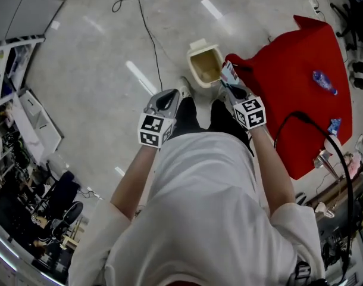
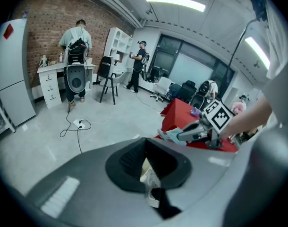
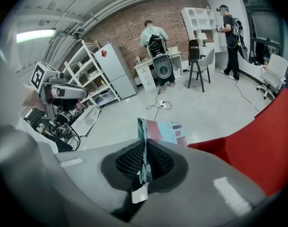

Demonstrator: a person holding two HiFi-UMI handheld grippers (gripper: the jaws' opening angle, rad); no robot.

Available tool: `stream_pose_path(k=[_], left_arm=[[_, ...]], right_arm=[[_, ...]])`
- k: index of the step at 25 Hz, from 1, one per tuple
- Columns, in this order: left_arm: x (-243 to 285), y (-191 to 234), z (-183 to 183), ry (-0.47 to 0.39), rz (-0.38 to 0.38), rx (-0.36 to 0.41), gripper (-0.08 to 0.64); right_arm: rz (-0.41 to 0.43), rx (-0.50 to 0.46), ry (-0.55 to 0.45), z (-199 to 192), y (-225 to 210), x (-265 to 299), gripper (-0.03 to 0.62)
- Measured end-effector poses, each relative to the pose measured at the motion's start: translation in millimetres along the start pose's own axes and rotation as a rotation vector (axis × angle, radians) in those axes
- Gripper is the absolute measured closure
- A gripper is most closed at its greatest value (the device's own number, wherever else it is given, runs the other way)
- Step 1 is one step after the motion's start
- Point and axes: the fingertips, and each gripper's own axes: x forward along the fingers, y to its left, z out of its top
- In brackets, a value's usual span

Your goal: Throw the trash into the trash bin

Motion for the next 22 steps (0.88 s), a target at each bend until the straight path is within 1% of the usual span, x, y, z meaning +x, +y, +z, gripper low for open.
stream_pose_path(k=[5,11,16,22], left_arm=[[17,17,-8,0.014,0.012,0.03,0.555],[45,31,-27,0.058,-0.002,0.057,0.555],[61,42,-43,0.08,-0.002,0.047,0.555],[87,48,-59,0.073,-0.014,0.032,0.555]], right_arm=[[0.027,0.04,0.025,-14,-13,40,0.591],[0.056,0.073,0.053,-34,-31,93,0.591],[0.08,0.104,0.061,-53,-39,131,0.591],[0.09,0.117,0.066,-77,-61,178,0.591]])
